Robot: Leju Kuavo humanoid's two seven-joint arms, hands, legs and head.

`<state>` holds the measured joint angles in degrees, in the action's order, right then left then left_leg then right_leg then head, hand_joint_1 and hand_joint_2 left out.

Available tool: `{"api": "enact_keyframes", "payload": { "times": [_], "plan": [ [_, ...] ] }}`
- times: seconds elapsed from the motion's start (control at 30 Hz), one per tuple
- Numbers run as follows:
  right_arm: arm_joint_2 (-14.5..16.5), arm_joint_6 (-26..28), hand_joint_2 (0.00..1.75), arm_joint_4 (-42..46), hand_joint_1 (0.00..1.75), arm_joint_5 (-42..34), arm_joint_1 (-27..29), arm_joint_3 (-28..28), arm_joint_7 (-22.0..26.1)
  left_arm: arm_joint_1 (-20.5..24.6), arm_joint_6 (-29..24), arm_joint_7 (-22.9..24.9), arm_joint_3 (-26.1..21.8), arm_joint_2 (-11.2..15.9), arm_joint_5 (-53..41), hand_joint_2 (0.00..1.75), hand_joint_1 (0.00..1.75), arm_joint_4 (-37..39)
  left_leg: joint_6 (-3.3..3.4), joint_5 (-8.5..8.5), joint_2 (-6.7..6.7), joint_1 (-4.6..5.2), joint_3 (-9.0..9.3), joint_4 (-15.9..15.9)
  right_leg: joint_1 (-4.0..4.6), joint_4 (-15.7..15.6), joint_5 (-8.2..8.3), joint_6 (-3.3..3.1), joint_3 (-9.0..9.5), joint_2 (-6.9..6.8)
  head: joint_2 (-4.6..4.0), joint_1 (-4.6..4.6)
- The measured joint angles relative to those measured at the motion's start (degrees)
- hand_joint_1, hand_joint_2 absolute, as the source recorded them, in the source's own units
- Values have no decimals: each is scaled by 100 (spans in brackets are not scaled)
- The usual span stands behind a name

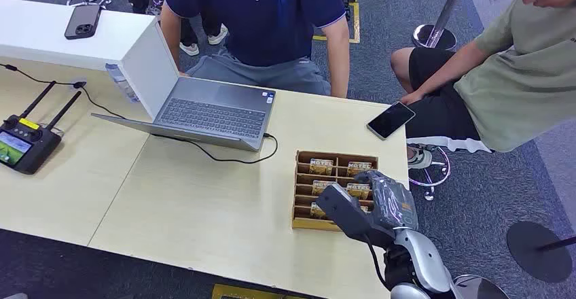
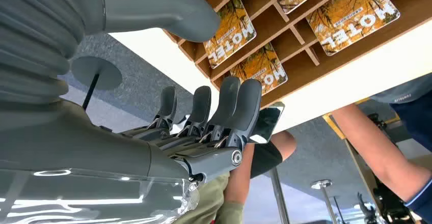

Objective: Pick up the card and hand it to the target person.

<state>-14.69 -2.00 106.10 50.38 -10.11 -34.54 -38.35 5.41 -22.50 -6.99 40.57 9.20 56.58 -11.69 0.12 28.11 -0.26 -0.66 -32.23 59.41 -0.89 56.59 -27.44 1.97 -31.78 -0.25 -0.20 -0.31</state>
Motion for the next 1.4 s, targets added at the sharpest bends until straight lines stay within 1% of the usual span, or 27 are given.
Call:
{"api": "enact_keyframes", "payload": {
  "times": [0.23,0.37,0.5,0.7,1.0,1.4],
  "plan": [
    [-5,122,175,-61,75,-110,61,-5,11,1,-73,197,0,10,-52,0,0,0,0,0,0,0,0,0,0,0,0,0,0,0,0,0],
    [-9,228,175,-123,79,-213,130,-8,58,2,-137,370,0,37,-118,0,0,0,0,0,0,0,0,0,0,0,0,0,0,0,0,0],
    [-13,365,175,-233,79,-301,213,-11,121,3,-162,492,0,84,-180,0,0,0,0,0,0,-1,0,0,0,0,0,0,0,0,0,0],
    [-16,383,175,-345,79,-287,224,-14,125,2,-146,343,0,96,-173,0,0,0,0,0,0,0,0,0,0,0,0,0,0,0,0,1],
    [-17,374,175,-445,80,-279,218,-16,115,2,-135,299,0,96,-172,0,0,0,0,0,0,0,0,0,0,0,0,0,0,0,0,0],
    [-26,161,175,-482,82,-205,23,-19,66,-3,48,-75,0,46,-69,0,0,0,0,0,0,0,0,0,0,0,0,0,0,0,0,1]
  ]
}}
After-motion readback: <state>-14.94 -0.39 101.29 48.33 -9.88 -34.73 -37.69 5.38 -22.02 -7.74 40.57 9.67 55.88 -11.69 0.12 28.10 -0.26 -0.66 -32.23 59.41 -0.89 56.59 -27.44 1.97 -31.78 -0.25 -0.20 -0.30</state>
